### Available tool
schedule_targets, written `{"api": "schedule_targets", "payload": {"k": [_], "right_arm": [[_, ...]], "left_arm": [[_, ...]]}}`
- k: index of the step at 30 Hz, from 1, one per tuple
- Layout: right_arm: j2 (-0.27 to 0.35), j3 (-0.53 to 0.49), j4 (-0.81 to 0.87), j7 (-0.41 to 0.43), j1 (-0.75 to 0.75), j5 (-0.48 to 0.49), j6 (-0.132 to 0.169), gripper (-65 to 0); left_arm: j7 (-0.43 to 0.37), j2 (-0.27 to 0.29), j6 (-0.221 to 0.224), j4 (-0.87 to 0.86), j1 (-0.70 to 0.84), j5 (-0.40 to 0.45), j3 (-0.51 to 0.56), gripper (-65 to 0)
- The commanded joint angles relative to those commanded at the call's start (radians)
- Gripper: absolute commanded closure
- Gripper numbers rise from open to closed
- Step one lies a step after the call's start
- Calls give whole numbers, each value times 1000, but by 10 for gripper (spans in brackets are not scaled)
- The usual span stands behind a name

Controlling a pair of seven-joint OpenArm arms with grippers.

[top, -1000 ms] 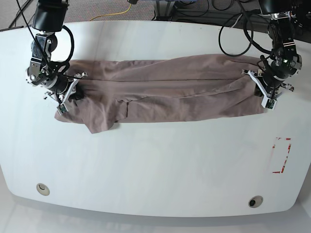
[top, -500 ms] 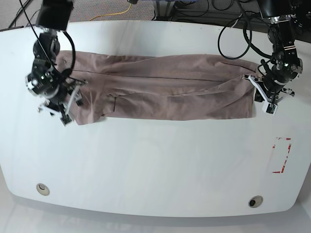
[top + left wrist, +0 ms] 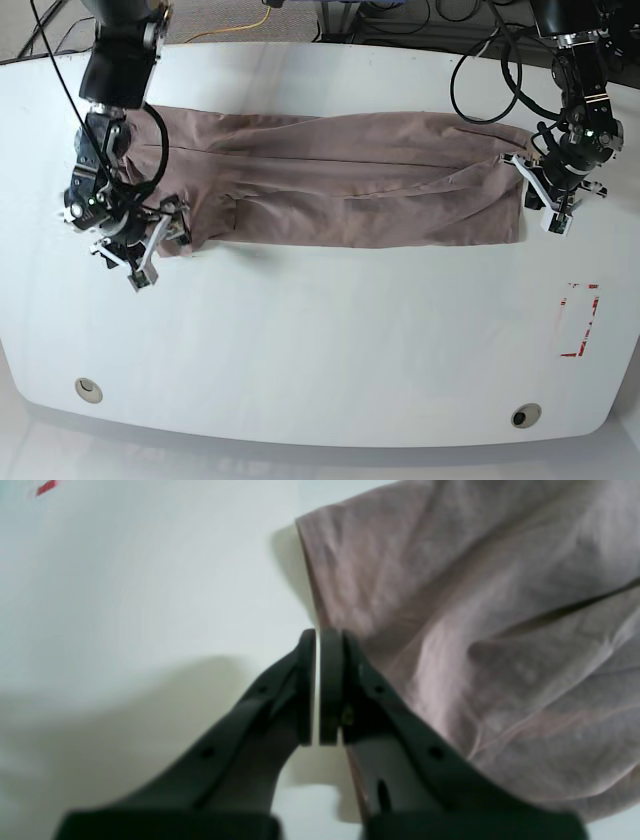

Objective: Layout the t-shirt on the table in an organized manner, then fold the t-shirt properly
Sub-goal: 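Pull the folded edge with the right gripper to straighten the fold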

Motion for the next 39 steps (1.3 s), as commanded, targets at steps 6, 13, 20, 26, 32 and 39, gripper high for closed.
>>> {"api": "schedule_targets", "payload": {"k": [6, 13, 20, 26, 32, 39], "right_arm": [[35, 0, -178, 64, 84, 2, 0, -466], [63, 0, -319, 166, 133, 0, 0, -466], [71, 0, -353, 178, 138, 5, 0, -339], [69, 0, -351, 176, 118, 6, 0, -216], [61, 0, -350, 175, 109, 6, 0, -163], [54, 0, -327, 172, 107, 6, 0, -33]], "left_arm": [[0, 0, 0, 2, 3, 0, 0, 0], [0, -8, 0, 2, 5, 0, -2, 0], [0, -21, 0, -2, 5, 0, -2, 0], [0, -21, 0, 2, 5, 0, -2, 0], [0, -21, 0, 2, 5, 0, -2, 0], [0, -21, 0, 0, 5, 0, -2, 0]]}}
